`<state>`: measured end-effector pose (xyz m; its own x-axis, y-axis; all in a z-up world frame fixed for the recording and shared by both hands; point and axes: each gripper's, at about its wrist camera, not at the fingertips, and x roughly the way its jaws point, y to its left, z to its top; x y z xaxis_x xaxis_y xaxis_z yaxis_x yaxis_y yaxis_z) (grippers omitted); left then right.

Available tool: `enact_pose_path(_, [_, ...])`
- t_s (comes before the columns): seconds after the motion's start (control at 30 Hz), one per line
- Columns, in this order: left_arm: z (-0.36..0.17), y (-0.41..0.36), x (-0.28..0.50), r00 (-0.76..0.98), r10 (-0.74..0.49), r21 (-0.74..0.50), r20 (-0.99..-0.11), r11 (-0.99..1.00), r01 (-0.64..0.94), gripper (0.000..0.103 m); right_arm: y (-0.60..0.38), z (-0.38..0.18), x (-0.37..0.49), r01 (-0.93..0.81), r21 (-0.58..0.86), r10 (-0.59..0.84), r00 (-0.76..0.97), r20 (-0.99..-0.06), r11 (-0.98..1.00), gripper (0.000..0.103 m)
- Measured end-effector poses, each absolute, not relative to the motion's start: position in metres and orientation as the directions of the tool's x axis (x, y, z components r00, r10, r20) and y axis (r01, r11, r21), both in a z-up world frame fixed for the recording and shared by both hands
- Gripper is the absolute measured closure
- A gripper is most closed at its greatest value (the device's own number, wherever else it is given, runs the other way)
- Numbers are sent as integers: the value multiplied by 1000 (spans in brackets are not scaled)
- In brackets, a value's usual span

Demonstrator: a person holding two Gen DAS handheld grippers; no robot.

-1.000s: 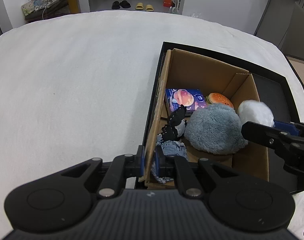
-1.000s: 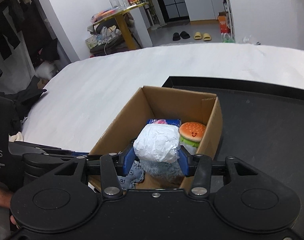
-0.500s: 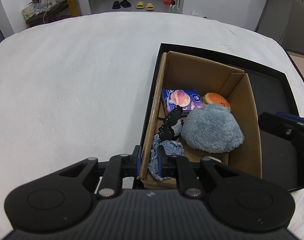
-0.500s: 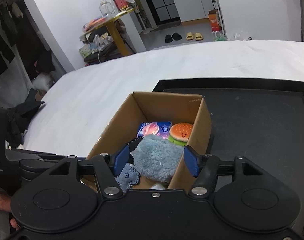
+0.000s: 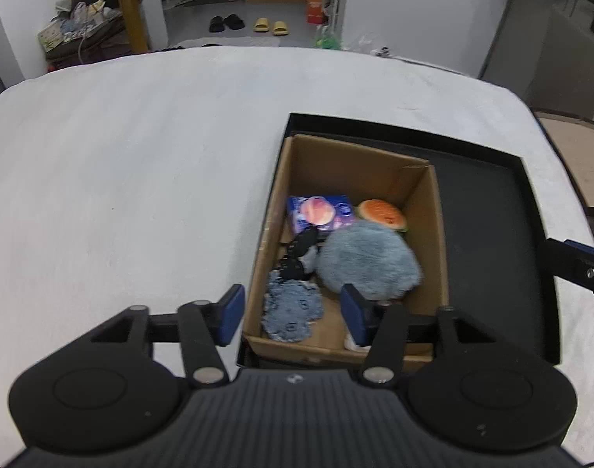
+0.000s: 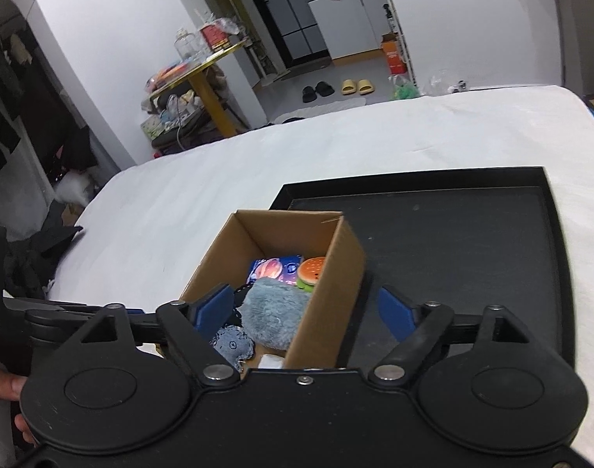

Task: Organize soft objects

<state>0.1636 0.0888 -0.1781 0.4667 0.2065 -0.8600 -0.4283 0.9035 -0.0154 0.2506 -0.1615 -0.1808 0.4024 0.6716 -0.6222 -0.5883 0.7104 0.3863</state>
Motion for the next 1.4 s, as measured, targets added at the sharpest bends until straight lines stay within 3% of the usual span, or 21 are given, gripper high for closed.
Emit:
enact_pose_path(0.2, [-157, 73, 154, 498, 177, -46, -849, 914, -403, 32, -188, -168, 245, -564, 394, 664, 423, -617, 725, 11])
enact_pose_path(0.43, [-138, 63, 137, 526, 151, -78, -837, 918, -388, 23, -215, -149, 236, -547, 398, 660, 452, -600, 736, 0])
enact_pose_path(0.9, [-91, 48, 102, 592, 122, -113, -796, 932, -343, 11, -249, -115, 207, -516, 390, 639, 507, -578, 762, 0])
enact_pose_path(1.4, [-44, 27, 65, 663, 45, -158, -747, 957, -243, 8, -271, -84, 165, -494, 384, 622, 544, -564, 780, 0])
